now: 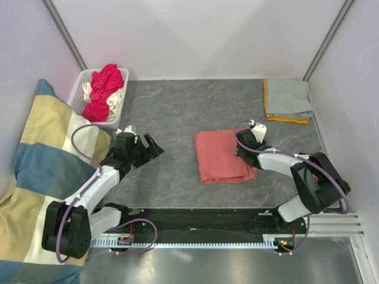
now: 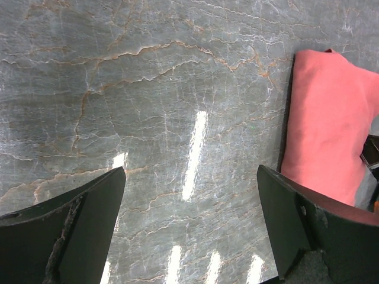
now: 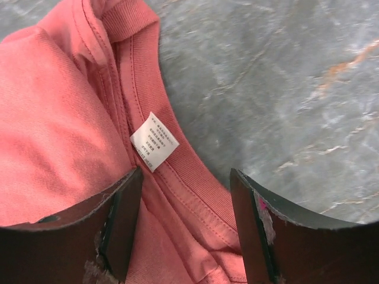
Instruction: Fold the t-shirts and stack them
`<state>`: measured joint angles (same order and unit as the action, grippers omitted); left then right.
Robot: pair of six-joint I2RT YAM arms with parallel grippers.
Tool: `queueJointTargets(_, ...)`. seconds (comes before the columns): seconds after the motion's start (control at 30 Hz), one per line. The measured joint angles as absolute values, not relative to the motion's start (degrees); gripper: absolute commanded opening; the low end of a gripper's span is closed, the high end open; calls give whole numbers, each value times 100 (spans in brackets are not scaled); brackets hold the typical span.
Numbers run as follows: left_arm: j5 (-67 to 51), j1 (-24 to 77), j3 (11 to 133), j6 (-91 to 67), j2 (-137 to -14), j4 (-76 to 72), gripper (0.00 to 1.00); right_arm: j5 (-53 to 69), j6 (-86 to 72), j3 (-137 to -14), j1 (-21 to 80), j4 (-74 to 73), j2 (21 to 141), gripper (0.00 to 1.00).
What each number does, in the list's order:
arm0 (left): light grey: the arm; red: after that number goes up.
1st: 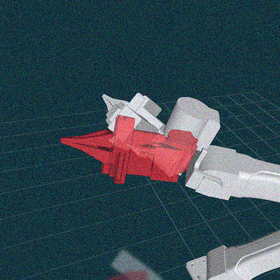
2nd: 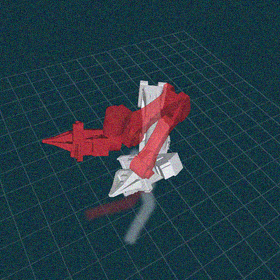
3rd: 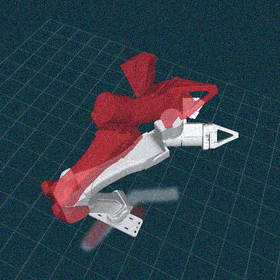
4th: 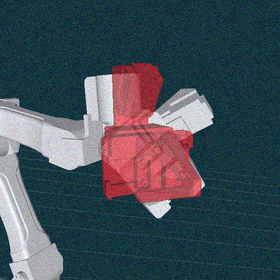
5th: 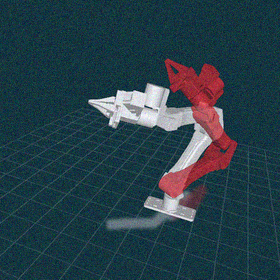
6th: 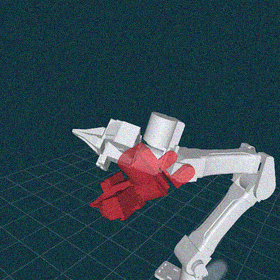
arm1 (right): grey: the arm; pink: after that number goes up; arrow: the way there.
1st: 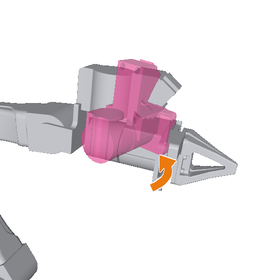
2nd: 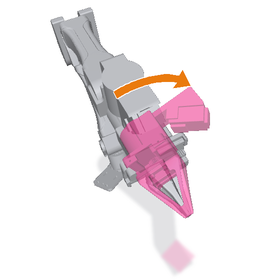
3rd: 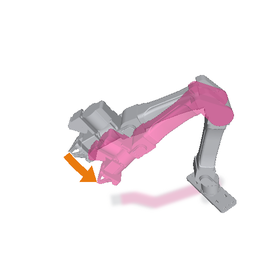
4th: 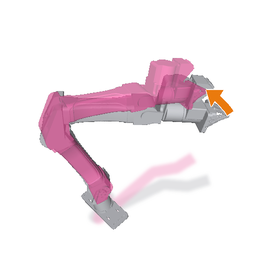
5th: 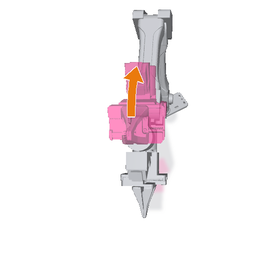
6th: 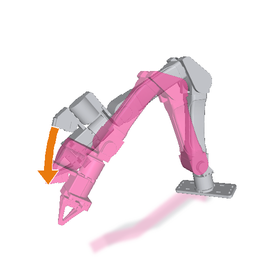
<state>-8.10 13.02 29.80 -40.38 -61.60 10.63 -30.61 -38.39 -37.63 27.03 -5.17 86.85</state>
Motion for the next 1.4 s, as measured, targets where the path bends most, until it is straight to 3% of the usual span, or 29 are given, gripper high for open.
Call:
queueJointTargets(0.47, -808, 1302, 2956, -4038, -6178, 1063, 100, -2967, -4567, -4263, 4257, -869, 9013, 69)
queueJointTargets(0.73, -810, 1302, 2923, -4038, -6254, 1061, 100, -2853, -5450, -4370, 5159, -1382, 8897, 76)
queueJointTargets(0.9, -810, 1302, 2862, -4038, -6272, 1059, 100, -2731, -5933, -4357, 5784, -2235, 8261, 79)
queueJointTargets(1.13, -816, 1302, 2842, -4040, -6361, 1011, 100, -3240, -5734, -4338, 5817, -2829, 6471, 75)
queueJointTargets(1.4, -827, 1326, 2842, -4038, -6377, 1011, 100, -2803, -5271, -4167, 5817, -2506, 6405, 68)
